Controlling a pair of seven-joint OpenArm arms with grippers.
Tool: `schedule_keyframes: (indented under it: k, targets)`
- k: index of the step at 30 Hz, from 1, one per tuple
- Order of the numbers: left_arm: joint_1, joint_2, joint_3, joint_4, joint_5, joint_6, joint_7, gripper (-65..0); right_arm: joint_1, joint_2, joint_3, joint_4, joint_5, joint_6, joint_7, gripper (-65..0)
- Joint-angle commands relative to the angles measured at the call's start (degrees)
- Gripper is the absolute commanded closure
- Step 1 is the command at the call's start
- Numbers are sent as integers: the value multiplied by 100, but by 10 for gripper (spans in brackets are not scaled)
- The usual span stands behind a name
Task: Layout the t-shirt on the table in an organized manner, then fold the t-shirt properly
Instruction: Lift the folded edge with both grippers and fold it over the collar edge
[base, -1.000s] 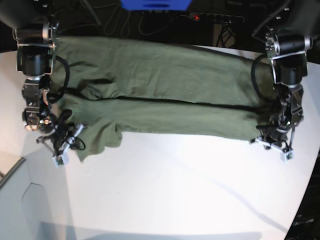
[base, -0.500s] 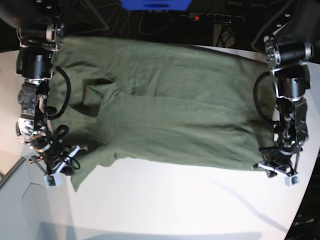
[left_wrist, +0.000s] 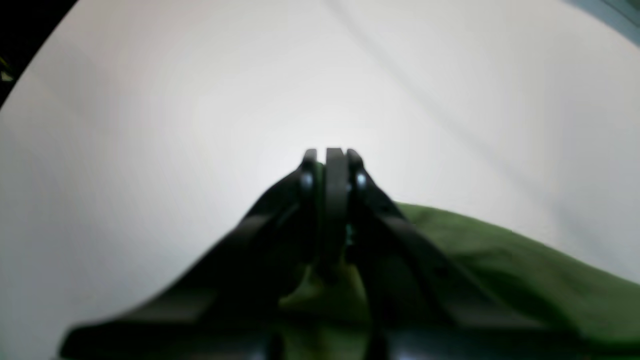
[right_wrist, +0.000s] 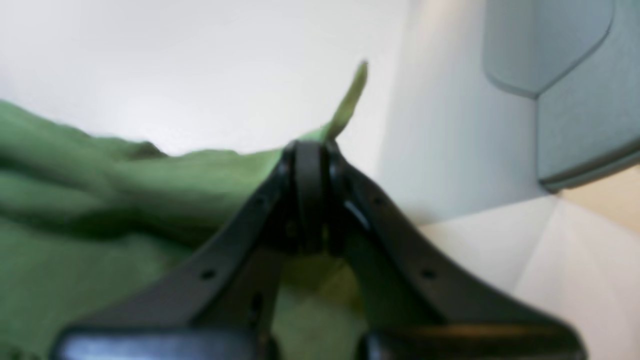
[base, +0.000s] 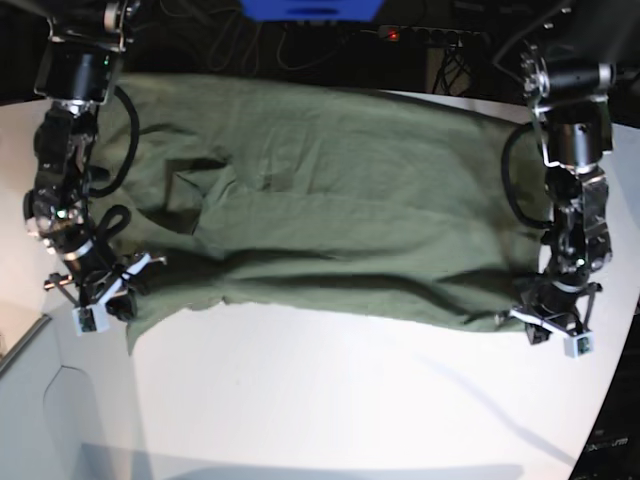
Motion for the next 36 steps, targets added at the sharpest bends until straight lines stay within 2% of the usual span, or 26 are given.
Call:
schedule_keyframes:
  k: [1, 8, 11, 16, 21, 27, 36]
  targets:
    - [-45, -79, -15, 228, -19, 9, -148, -1, -7, 81, 29, 190, 45, 30, 115, 0]
    - [518, -62, -33, 799, -19, 9, -157, -1, -763, 73, 47, 1016, 45, 30, 115, 0]
    - [711, -27, -367, 896, -19, 9, -157, -1, -1114, -15, 214, 1306, 45, 30, 115, 0]
    - [843, 132, -815, 923, -19, 0, -157, -1, -1510, -209, 565, 1465, 45, 39, 115, 0]
    - [1116, 140, -859, 931, -19, 0, -157, -1, -2073, -261, 583, 1465, 54, 39, 132, 0]
    - [1432, 149, -859, 931, -19, 0, -157, -1, -2723, -639, 917, 1728, 54, 39, 695, 0]
    - [1749, 272, -868, 1415, -28, 0, -157, -1, -3567, -956, 935, 2458, 54, 39, 818, 0]
